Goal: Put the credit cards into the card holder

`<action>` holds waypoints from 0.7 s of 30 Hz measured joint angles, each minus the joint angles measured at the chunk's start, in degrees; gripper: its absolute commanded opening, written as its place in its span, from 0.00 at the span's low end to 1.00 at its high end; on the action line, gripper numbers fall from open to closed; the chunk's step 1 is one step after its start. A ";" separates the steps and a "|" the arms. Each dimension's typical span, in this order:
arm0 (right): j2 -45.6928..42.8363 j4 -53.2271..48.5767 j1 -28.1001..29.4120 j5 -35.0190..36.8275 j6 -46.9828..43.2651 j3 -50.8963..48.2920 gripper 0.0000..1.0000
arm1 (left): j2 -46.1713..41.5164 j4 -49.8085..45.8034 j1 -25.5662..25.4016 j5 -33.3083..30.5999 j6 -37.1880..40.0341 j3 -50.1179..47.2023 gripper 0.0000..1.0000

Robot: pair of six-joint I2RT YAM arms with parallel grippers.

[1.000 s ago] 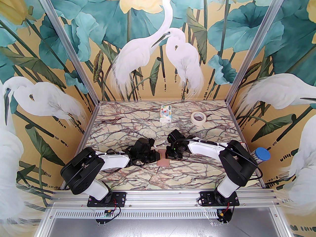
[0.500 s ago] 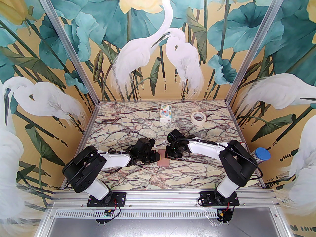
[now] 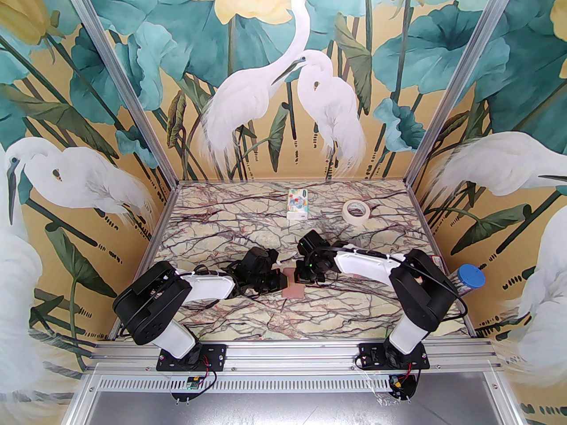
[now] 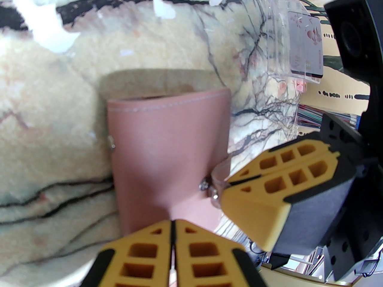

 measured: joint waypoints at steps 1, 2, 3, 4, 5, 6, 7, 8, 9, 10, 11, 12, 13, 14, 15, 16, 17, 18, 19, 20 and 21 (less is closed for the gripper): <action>0.13 0.00 0.00 -0.04 0.02 0.07 0.00 | 0.00 0.00 0.00 0.00 0.00 0.00 0.09; 0.28 0.02 0.00 -0.20 0.02 0.20 0.00 | 0.00 0.00 0.00 0.00 0.00 0.00 0.09; 0.42 0.02 0.00 -0.26 0.02 0.26 0.00 | 0.00 0.00 0.00 0.00 0.00 0.00 0.09; 0.46 0.04 0.00 -0.39 0.02 0.26 0.00 | 0.00 0.00 0.00 0.00 0.00 0.00 0.09; 0.55 0.04 0.00 -0.59 0.02 0.26 0.00 | 0.00 0.00 0.00 0.00 0.00 0.00 0.09; 0.70 0.04 0.00 -0.72 0.02 0.28 0.00 | 0.00 0.00 0.00 0.00 0.02 0.00 0.09; 0.81 0.09 0.00 -0.83 0.02 0.28 0.00 | 0.00 0.00 0.00 0.00 0.02 0.00 0.09; 0.94 0.04 0.00 -0.87 0.02 0.37 0.00 | 0.00 0.00 0.00 0.00 0.02 0.00 0.09; 1.05 -0.04 0.00 -0.92 0.02 0.55 0.00 | 0.00 0.00 0.00 0.00 0.02 0.00 0.09; 1.18 -0.22 0.00 -1.03 0.00 0.70 0.00 | 0.00 0.00 0.00 0.00 0.02 0.00 0.09; 1.36 -0.42 0.00 -1.07 0.02 0.83 0.00 | 0.00 0.00 0.00 0.00 0.00 0.00 0.09; 1.51 -0.61 0.00 -1.07 0.02 1.03 0.00 | 0.00 0.00 0.00 0.00 0.02 0.00 0.09; 1.62 -0.74 0.00 -1.07 0.00 1.14 0.00 | 0.00 0.00 0.00 0.00 0.00 0.00 0.09; 1.73 -0.98 0.00 -1.09 0.00 1.31 0.00 | 0.00 0.00 0.00 0.00 0.02 0.00 0.09; 1.84 -1.20 0.00 -1.09 0.02 1.46 0.00 | 0.00 0.00 0.00 0.00 0.00 0.00 0.09; 1.92 -1.29 0.00 -1.09 0.02 1.53 0.00 | 0.00 0.00 0.00 0.00 0.02 0.00 0.09; 2.05 -1.29 0.00 -1.09 0.02 1.57 0.00 | 0.00 0.00 0.00 0.00 0.00 0.00 0.09; 2.16 -1.42 0.00 -1.18 0.02 1.70 0.00 | 0.00 0.00 0.00 0.00 0.00 0.00 0.09; 2.27 -1.51 0.00 -1.25 0.02 1.79 0.00 | 0.00 0.00 0.00 0.00 0.00 0.00 0.09; 2.38 -1.57 0.00 -1.27 0.02 1.88 0.00 | 0.00 0.00 0.00 0.00 0.00 0.00 0.09; 2.49 -1.66 0.00 -1.29 0.02 1.97 0.00 | 0.00 0.00 0.00 0.00 0.00 0.00 0.09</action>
